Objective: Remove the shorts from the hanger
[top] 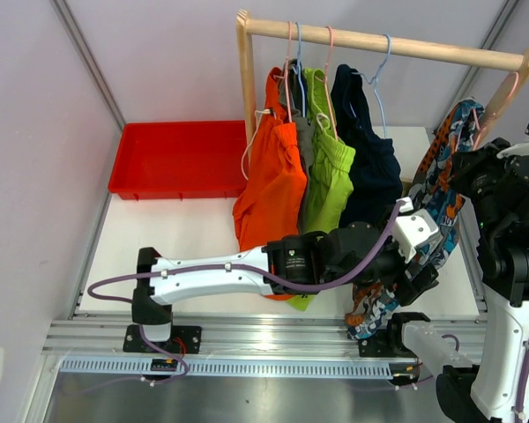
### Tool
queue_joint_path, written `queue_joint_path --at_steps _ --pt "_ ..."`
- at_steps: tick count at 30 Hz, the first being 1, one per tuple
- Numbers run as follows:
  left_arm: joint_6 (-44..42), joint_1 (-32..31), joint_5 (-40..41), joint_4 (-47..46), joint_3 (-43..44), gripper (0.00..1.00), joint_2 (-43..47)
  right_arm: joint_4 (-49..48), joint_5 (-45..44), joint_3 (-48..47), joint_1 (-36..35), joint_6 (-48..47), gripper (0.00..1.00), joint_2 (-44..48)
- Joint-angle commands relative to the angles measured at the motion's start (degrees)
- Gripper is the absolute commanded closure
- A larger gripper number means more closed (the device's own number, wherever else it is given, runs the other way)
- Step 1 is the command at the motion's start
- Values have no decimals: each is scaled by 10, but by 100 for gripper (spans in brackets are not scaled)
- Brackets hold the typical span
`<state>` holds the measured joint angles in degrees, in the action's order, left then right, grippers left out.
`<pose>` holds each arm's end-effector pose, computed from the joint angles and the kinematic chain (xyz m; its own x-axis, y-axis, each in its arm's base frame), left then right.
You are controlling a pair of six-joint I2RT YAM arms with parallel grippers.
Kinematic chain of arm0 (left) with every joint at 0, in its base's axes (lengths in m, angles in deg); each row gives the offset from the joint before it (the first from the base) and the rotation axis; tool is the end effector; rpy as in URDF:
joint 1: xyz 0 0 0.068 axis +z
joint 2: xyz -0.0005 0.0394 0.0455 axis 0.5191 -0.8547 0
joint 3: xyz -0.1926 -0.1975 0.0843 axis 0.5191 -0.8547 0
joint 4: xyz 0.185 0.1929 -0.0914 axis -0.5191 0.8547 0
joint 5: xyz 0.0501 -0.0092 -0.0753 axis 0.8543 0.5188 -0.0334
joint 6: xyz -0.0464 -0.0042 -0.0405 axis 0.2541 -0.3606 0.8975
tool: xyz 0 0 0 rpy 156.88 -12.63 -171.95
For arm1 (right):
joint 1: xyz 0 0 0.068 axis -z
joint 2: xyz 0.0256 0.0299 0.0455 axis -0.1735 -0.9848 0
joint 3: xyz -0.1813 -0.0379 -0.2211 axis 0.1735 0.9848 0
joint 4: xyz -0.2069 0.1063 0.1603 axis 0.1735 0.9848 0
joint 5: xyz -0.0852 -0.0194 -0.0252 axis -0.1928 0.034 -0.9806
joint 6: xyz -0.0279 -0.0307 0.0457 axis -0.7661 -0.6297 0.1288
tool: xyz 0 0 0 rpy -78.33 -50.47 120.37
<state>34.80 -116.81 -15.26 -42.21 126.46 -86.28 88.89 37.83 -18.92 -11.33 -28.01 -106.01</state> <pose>0.0447 -0.4592 0.4626 -0.1707 0.1199 -0.9780 0.9495 0.2850 -0.1308 0.1227 -0.0060 0.5547 -0.0636 0.3260 -0.9432 0.1994 0.9302 0.3080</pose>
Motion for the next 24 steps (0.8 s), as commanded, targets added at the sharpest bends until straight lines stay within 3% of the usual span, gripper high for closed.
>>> queue_joint_path --at_steps 1,4,7,10,11,14,19,24 --pt "-3 -1 3 -28 30 1 -20 -16 13 -15 -3 4 100 7" --pt "0 -1 -3 -29 36 2 -33 -14 15 -19 -3 5 100 5" --pt "1 -1 -6 -29 34 19 -41 -14 20 -24 -2 7 100 5" --pt "4 -1 -6 -27 34 52 -44 -15 21 -26 -3 8 100 5" --pt "9 -1 -4 -25 34 76 -45 -16 21 -26 -3 8 100 5" --pt "18 -1 6 -21 30 100 -41 -16 19 -24 -2 6 100 4" --pt "20 -25 41 -22 -13 100 7 -22 13 -21 -2 4 100 1" --pt "27 -95 123 -62 -156 100 74 -22 3 -32 -3 -5 100 -8"
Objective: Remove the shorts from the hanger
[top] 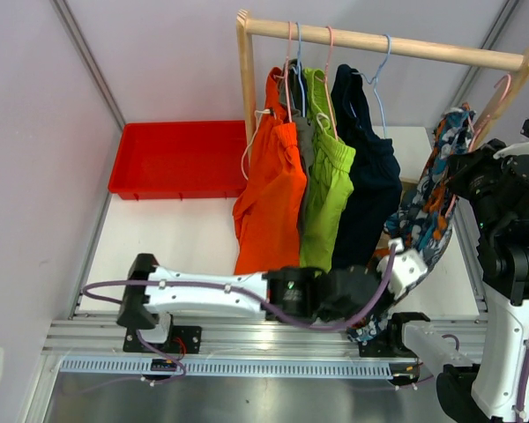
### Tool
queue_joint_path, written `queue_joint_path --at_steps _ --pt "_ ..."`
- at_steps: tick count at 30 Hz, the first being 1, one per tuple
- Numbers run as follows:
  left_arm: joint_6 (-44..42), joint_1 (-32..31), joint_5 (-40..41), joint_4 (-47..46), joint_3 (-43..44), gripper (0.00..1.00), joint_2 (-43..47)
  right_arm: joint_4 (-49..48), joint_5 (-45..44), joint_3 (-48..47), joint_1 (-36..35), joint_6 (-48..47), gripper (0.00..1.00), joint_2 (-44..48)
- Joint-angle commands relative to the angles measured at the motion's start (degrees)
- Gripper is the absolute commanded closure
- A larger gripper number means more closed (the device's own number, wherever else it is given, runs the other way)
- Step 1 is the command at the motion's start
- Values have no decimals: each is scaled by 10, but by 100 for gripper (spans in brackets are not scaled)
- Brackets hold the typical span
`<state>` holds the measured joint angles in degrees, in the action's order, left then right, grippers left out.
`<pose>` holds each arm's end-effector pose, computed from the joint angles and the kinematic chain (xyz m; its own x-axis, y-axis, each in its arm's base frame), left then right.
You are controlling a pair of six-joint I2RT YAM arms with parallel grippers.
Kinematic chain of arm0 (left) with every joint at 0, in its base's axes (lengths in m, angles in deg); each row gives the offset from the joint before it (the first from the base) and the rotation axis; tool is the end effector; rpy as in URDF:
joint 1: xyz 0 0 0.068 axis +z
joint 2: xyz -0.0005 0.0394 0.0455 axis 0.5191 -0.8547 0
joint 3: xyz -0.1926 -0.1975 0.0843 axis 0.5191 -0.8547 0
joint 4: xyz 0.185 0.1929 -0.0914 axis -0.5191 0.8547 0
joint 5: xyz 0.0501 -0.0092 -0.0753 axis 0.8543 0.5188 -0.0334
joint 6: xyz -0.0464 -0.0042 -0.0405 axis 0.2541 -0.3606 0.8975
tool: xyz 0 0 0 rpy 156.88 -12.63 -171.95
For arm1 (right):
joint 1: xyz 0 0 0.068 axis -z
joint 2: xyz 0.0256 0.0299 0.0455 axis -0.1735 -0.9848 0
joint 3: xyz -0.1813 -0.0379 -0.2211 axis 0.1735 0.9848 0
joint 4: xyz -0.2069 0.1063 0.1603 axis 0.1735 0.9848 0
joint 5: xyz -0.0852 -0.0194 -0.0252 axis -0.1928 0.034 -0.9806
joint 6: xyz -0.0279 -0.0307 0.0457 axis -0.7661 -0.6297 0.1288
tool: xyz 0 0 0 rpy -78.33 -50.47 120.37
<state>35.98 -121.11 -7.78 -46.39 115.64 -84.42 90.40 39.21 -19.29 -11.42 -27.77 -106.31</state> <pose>0.0160 -0.4607 0.4141 -0.1753 0.1863 -0.9667 0.9320 0.3477 -0.1020 0.1234 -0.0047 0.5527 -0.0949 0.3304 -0.9390 0.1838 0.9329 0.3097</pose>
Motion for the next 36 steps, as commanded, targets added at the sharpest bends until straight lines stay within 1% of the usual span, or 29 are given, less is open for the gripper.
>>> queue_joint_path --at_steps 1,2,3,4,6,7,10,12,14,15,16,18,20,21,22,23,24,26,27,30,33,35,36 --pt "20 -79 57 -37 -84 100 73 -37 -12 -31 -3 -9 100 -6" --pt "33 -91 65 -45 -100 100 79 -37 -16 -32 -3 -9 100 -8" --pt "41 -104 77 -52 -144 100 83 -37 -18 -34 -3 -10 100 -10" --pt "51 -128 82 -58 -156 100 85 -37 -19 -35 -3 -12 100 -12" --pt "77 -146 87 -71 -189 100 82 -37 -24 -34 -3 -13 100 -14" --pt "92 -158 87 -73 -192 100 78 -37 -25 -34 -3 -13 100 -14" --pt "107 -169 82 -81 -202 100 47 -31 -22 -33 -3 -8 100 -14" --pt "110 -169 89 -78 -193 100 32 -22 -14 -37 -3 -4 100 -12" --pt "99 -165 116 -67 -156 100 17 5 -8 -45 -3 7 100 -7" --pt "95 -155 125 -47 -142 100 0 18 -5 -50 -4 12 100 -3" --pt "91 -146 131 -36 -94 100 -9 30 6 -52 -3 17 100 2" --pt "82 -120 134 -7 -63 100 -29 70 25 -46 -3 37 100 21" --pt "63 -101 145 6 -8 100 -39 112 71 -39 -3 55 100 32" --pt "57 -82 148 13 18 100 -42 128 87 -35 -3 58 100 43" --pt "52 -69 152 25 31 100 -49 145 104 -32 -4 62 100 47" --pt "55 -59 160 37 44 100 -52 176 137 -31 -4 65 100 51" --pt "56 -36 161 46 79 100 -54 191 150 -29 -3 66 100 57" --pt "62 -15 163 62 102 100 -56 226 173 -30 -3 69 100 63" --pt "65 5 160 63 102 100 -54 234 176 -35 -3 69 100 67" --pt "69 32 136 73 99 100 -47 252 173 -57 -3 67 100 63" --pt "91 33 131 108 87 100 -49 263 168 -111 -3 65 100 42" --pt "102 24 121 104 46 100 -29 253 158 -150 -4 59 100 15" --pt "113 5 128 96 29 100 -17 249 145 -162 -3 59 100 3"
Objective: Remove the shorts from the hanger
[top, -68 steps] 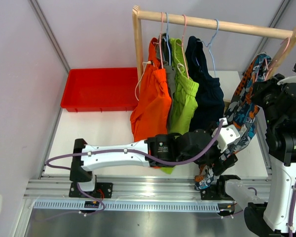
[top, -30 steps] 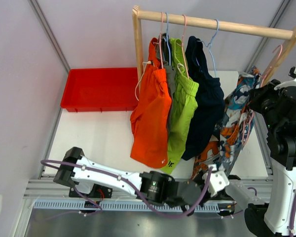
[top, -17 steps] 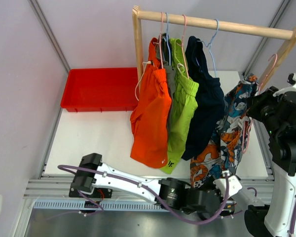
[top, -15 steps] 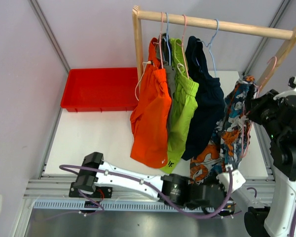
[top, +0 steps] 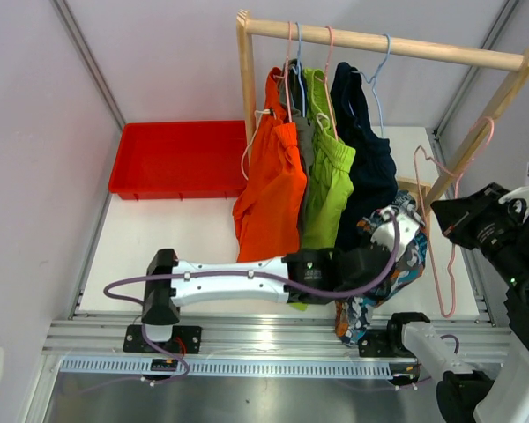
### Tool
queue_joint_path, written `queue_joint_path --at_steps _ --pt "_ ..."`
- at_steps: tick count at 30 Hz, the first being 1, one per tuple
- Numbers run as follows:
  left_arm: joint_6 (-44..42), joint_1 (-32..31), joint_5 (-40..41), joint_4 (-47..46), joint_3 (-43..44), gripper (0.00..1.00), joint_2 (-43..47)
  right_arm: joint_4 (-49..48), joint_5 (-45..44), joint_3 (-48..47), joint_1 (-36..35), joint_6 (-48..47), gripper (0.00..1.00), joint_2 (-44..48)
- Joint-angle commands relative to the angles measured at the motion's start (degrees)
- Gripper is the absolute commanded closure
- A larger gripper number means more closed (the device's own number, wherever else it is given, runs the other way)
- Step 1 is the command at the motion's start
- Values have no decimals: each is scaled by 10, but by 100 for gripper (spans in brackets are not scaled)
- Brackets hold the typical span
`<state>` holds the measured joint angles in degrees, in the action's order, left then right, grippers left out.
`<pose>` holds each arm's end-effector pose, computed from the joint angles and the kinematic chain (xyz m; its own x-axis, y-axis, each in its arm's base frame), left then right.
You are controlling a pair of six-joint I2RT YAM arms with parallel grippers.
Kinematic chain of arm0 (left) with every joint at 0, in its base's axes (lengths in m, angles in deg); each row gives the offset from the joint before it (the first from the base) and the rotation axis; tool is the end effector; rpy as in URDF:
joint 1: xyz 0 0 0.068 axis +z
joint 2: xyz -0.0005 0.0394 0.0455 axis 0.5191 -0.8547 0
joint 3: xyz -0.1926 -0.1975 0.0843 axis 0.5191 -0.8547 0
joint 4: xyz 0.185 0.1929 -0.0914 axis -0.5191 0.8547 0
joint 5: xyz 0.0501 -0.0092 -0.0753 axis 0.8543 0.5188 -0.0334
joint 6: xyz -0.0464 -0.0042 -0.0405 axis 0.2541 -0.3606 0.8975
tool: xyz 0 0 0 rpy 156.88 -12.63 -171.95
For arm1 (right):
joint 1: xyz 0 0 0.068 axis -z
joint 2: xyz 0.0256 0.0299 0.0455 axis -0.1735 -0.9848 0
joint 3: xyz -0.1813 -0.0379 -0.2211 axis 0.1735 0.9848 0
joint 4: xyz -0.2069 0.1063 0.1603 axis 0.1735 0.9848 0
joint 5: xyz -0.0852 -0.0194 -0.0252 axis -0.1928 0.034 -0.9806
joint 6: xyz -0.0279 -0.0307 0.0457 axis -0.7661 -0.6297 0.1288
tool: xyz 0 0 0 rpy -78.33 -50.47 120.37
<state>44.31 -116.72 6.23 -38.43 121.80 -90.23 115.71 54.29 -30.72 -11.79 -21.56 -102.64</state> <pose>0.0629 -0.4750 0.3954 -0.2886 0.1696 -0.9423 0.7497 0.6522 -0.1122 0.0391 0.0057 0.5516 -0.3442 0.4248 -0.8373 0.0331 0.8967 0.4413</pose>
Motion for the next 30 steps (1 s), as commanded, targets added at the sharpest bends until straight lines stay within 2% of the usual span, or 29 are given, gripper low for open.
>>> queue_joint_path --at_steps 1,3,4,8,10,11,17,21,25,26,29,30 --pt "34 -52 -11 7 -94 100 55 -20 -11 -59 0 -8 100 -56" --pt "58 -95 -3 -4 -131 100 101 -37 -30 -94 0 -11 100 -80" --pt "67 -112 7 -4 -187 100 117 -52 -35 -107 0 -13 100 -93" --pt "106 -204 53 35 -254 100 185 -84 -78 -172 0 -26 100 -165" --pt "131 -255 80 100 -254 100 209 -128 -82 -174 1 -27 100 -192" --pt "143 -288 118 129 -242 100 215 -143 -86 -173 2 -27 100 -198" --pt "225 -364 220 346 -170 100 248 -219 -89 -182 31 -28 100 -269" --pt "254 -374 264 471 -66 100 250 -248 -68 -178 56 -21 100 -321" --pt "274 -365 315 578 -13 100 257 -255 -61 -153 69 -20 100 -330" --pt "272 -357 323 606 -4 100 269 -260 -44 -121 70 -22 100 -323" --pt "221 -328 345 593 29 100 298 -293 -39 -46 71 -27 100 -275" --pt "161 -321 347 547 30 100 321 -311 -40 7 74 -29 100 -260"
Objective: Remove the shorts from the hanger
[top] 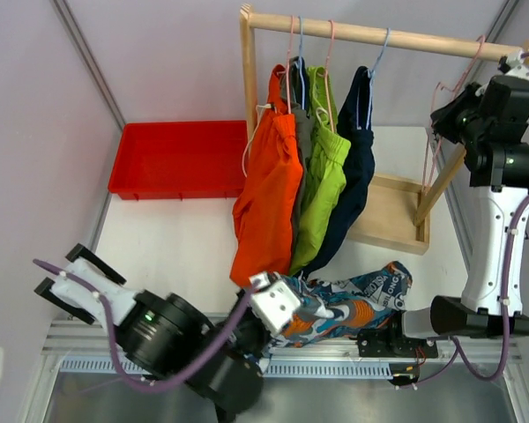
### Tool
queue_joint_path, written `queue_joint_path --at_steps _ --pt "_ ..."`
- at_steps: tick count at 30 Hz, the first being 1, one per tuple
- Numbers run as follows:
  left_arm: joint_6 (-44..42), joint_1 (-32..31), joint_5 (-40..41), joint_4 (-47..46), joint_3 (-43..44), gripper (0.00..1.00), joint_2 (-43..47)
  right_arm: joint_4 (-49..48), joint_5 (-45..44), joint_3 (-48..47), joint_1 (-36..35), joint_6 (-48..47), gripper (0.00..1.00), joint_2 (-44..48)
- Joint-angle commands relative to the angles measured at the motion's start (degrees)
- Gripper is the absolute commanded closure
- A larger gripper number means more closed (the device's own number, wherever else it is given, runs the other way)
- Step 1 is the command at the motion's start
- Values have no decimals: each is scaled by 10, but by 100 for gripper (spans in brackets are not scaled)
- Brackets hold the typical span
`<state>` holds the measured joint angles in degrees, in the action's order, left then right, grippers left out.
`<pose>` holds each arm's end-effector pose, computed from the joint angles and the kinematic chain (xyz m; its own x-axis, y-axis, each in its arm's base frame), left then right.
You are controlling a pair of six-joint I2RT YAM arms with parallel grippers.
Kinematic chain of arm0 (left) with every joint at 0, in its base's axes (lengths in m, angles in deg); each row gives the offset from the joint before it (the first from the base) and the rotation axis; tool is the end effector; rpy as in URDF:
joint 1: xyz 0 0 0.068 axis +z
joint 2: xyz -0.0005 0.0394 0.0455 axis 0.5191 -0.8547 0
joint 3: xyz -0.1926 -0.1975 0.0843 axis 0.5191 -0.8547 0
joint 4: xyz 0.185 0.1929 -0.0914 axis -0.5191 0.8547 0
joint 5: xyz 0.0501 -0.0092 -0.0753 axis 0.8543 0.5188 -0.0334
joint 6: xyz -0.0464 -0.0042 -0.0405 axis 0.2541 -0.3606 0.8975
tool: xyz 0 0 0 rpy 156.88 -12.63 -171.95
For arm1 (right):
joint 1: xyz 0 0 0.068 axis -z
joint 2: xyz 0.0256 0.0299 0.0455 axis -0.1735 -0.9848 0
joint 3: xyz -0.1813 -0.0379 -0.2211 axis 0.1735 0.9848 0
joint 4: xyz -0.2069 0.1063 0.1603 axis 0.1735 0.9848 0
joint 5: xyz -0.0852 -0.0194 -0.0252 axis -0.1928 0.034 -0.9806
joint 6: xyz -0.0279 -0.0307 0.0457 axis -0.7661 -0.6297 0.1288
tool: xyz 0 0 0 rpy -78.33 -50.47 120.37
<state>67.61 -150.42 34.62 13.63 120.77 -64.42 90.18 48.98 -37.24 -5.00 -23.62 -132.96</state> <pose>-0.0926 -0.2497 0.4820 -0.2008 0.3148 -0.9277 0.7695 0.6367 0.0495 0.2713 -0.0236 0.5595 -0.2348 0.4268 -0.8734 0.1969 0.9007 0.3872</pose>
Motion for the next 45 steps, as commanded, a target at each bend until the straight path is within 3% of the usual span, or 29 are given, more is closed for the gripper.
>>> queue_joint_path --at_steps 1,6,9,11,12,13,14,15,17,20,24,31,35,36,37,39,45 --pt "-101 23 66 2 39 100 74 -62 14 95 8 -10 100 56" --pt "-290 81 56 -139 39 100 120 -81 19 214 19 -15 100 124" --pt "-376 128 55 -167 75 100 127 -85 29 244 20 -16 100 141" --pt "-463 152 52 -236 89 100 142 -84 30 261 20 -19 100 145" --pt "-494 159 52 -267 91 100 150 -83 32 265 20 -21 95 147" --pt "-523 165 52 -296 91 100 156 -81 33 271 21 -22 82 148" --pt "-582 179 57 -351 91 100 162 -81 32 274 21 -22 41 148" --pt "-609 187 61 -374 94 100 162 -81 30 279 21 -21 24 152" --pt "-666 217 60 -412 100 100 156 -84 29 291 22 -22 1 155" --pt "-677 287 20 -407 118 100 147 -84 28 307 22 -23 1 163" --pt "-626 413 -69 -343 116 100 124 -85 32 326 23 -24 1 175" --pt "-535 732 -233 -317 119 100 68 -86 41 361 23 -26 1 217" --pt "-480 870 -301 -284 206 100 7 -91 47 397 23 -23 1 254" --pt "-465 899 -331 -270 291 100 -14 -93 51 404 23 -20 1 269" --pt "-446 952 -386 -258 317 100 -54 -95 53 418 23 -16 1 274" --pt "-435 988 -412 -268 389 100 -90 -106 68 431 23 -9 1 290" --pt "-429 1073 -424 -418 407 100 -163 -112 74 450 -1 -10 1 293"
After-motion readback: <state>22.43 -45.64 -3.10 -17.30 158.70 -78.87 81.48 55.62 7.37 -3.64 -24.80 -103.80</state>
